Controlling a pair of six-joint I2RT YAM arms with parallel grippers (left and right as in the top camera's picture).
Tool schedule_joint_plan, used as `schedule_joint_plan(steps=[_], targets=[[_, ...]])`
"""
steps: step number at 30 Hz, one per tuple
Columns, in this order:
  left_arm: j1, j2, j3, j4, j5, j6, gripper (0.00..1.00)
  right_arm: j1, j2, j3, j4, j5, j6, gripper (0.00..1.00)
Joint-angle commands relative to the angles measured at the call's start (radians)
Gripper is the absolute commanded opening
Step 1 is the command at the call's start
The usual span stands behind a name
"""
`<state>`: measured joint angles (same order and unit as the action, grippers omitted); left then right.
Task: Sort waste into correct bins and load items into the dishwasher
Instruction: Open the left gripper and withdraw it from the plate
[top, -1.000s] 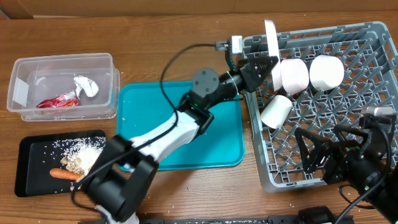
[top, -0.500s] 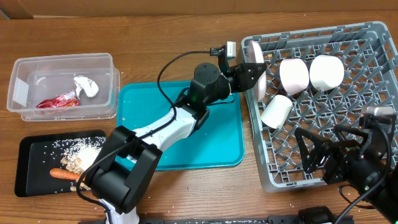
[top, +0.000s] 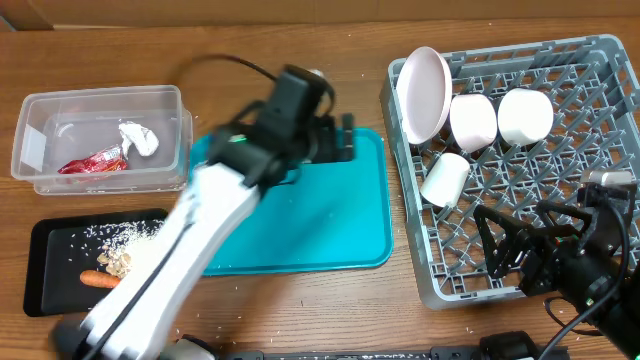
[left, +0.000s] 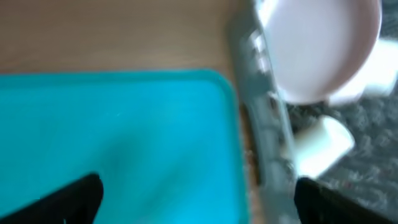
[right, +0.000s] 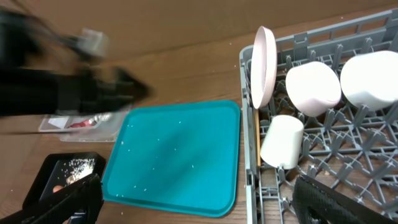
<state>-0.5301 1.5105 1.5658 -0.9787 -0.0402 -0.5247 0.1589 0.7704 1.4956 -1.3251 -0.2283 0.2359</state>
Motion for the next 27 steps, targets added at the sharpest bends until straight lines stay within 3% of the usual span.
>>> schedule_joint_plan(steps=[1, 4, 7, 15, 21, 23, 27], targets=[[0.0, -0.122, 0.124, -0.206, -0.415, 0.11, 1.0, 0.002, 0.001, 0.003, 0.005, 0.002, -0.001, 1.0], [0.0, -0.203, 0.142, -0.365, -0.525, 0.11, 1.0, 0.002, 0.001, 0.003, 0.005, 0.002, 0.0, 1.0], [0.0, -0.257, 0.142, -0.428, -0.508, 0.11, 1.0, 0.002, 0.001, 0.003, 0.005, 0.002, -0.001, 1.0], [0.0, -0.292, 0.142, -0.436, -0.509, 0.11, 1.0, 0.003, -0.008, 0.003, 0.006, 0.002, -0.001, 1.0], [0.0, -0.272, 0.141, -0.435, -0.509, 0.11, 1.0, 0.003, -0.115, -0.069, 0.008, 0.065, -0.02, 1.0], [0.0, -0.266, 0.141, -0.435, -0.509, 0.11, 1.0, 0.003, -0.182, -0.152, 0.138, 0.138, -0.021, 1.0], [0.0, -0.255, 0.141, -0.435, -0.509, 0.11, 1.0, 0.003, -0.353, -0.462, 0.567, 0.175, -0.054, 1.0]])
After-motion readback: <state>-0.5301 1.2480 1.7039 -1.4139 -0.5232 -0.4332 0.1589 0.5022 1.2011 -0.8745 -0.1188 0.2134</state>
